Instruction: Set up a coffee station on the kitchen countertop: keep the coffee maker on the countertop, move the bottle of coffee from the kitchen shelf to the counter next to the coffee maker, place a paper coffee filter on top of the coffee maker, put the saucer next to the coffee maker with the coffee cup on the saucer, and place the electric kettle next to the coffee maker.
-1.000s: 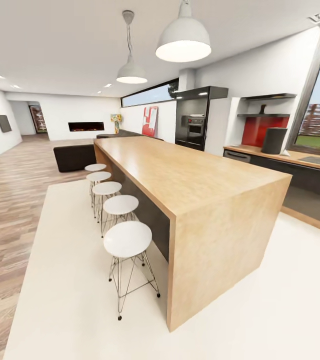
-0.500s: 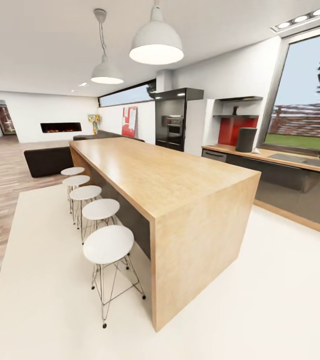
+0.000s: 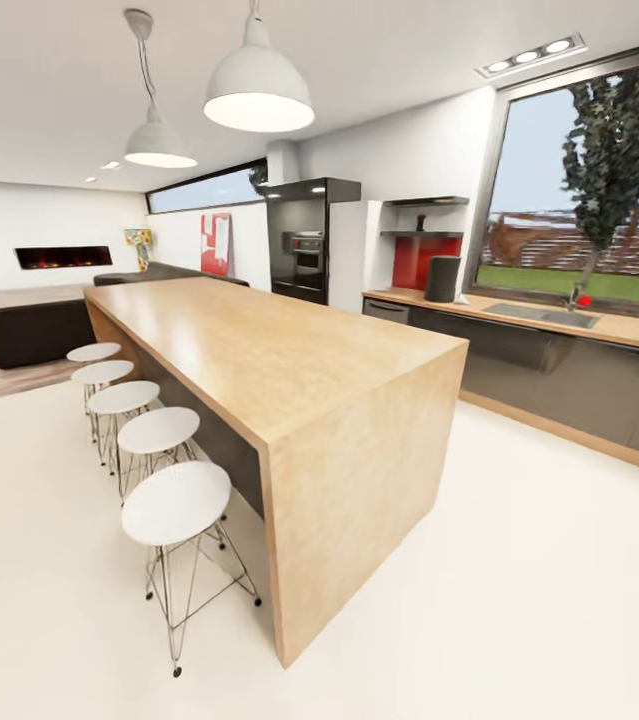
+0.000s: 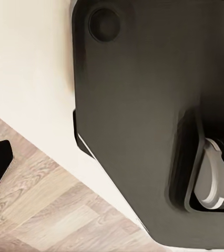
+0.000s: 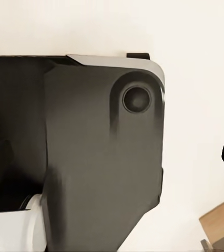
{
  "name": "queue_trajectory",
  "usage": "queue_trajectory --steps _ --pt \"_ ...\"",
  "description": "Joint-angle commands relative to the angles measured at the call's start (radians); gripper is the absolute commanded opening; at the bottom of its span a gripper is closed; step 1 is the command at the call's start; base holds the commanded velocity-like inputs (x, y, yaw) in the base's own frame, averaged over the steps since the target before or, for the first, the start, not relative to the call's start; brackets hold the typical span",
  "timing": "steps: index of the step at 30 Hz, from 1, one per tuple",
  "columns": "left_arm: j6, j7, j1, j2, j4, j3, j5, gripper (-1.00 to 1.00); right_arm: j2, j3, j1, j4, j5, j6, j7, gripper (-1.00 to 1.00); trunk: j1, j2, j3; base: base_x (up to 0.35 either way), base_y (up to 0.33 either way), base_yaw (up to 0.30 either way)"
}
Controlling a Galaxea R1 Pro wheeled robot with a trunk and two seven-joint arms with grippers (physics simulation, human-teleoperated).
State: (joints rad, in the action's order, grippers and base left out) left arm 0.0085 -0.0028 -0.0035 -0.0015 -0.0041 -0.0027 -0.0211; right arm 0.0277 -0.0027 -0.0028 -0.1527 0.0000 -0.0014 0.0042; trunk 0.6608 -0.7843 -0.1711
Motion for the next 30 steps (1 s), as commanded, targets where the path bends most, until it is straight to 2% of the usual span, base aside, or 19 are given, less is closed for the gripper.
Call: queue_trajectory --steps 1,30 --pt "0.001 0.0 0.0 0.0 0.0 0.0 -0.002 1.0 0.0 0.0 0.0 -0.001 0.0 0.0 0.0 1.0 -0.004 0.006 0.002 0.0 0.0 -0.267" --pt "0.001 0.0 0.0 0.0 0.0 0.0 -0.002 1.0 0.0 0.0 0.0 -0.001 0.001 0.0 0.0 1.0 -0.115 0.209 0.093 0.0 0.0 -0.267"
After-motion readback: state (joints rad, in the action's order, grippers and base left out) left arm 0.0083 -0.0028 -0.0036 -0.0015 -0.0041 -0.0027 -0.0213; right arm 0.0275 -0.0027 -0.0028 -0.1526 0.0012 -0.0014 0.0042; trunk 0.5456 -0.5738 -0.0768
